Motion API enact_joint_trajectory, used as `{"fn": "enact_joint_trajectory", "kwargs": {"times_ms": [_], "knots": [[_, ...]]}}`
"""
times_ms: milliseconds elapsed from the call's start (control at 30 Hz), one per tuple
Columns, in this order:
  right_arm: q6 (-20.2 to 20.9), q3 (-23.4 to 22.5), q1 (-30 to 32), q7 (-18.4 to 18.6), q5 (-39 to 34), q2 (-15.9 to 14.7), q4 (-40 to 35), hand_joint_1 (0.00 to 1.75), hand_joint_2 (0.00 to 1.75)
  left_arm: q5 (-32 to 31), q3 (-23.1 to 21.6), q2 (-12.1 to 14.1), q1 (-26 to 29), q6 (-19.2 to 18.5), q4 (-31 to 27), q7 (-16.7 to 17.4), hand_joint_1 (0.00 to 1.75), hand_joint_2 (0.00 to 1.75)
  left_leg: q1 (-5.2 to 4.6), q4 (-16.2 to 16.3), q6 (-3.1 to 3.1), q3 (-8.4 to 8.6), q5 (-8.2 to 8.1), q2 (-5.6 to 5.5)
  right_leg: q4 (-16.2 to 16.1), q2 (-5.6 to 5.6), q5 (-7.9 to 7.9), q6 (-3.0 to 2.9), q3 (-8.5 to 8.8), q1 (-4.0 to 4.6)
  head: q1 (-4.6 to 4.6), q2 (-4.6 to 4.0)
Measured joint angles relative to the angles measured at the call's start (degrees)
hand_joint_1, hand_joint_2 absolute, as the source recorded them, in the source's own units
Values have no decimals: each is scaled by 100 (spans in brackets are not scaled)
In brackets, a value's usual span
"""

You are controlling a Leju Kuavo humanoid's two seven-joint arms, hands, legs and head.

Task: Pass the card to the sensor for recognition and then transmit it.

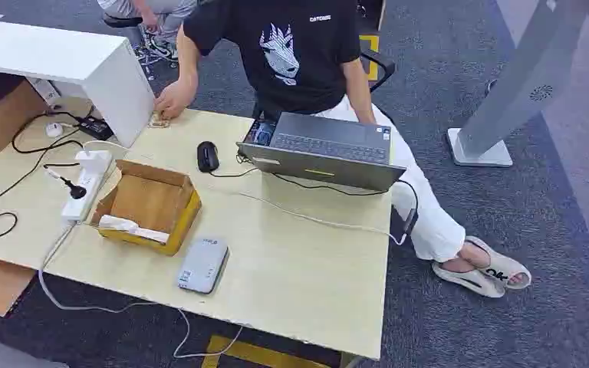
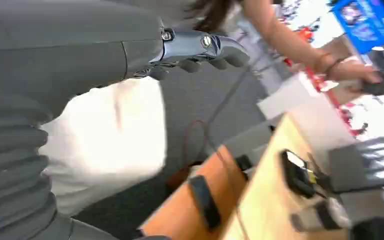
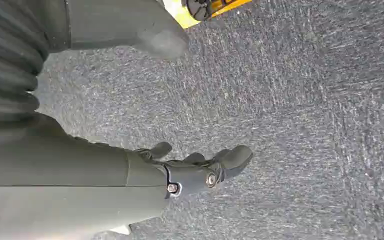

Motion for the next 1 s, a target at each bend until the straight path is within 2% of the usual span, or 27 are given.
{"fn": "enact_joint_trajectory", "kwargs": {"times_ms": [267,367,667,767,1000], "knots": [[455,-986,-26,0,984,286,-372,0,175,-317,-509,581,-4,-179,-426,-11,0,175,0,0,0,0,0,0,0,0,0,0,1,0,2,0],[568,-1237,-38,-4,1233,363,-457,0,175,-396,-645,721,-4,-218,-524,-13,0,175,0,0,0,0,0,0,0,1,0,0,0,0,0,0],[1075,-2274,55,-46,2333,542,-813,0,175,-734,-1328,1398,13,-367,-924,-15,0,175,0,0,0,-2,0,-1,0,-1,0,0,1,0,0,0],[1204,-2567,64,-65,2666,570,-878,0,175,-941,-1723,1648,-26,-417,-940,9,0,175,0,0,0,-1,0,-2,0,-2,0,0,0,0,2,0],[1324,-2932,66,-157,3162,579,-889,0,175,-1531,-2691,1967,-396,-367,-756,266,0,175,-1,0,1,0,3,-5,1,-5,2,-1,8,0,0,0]]}}
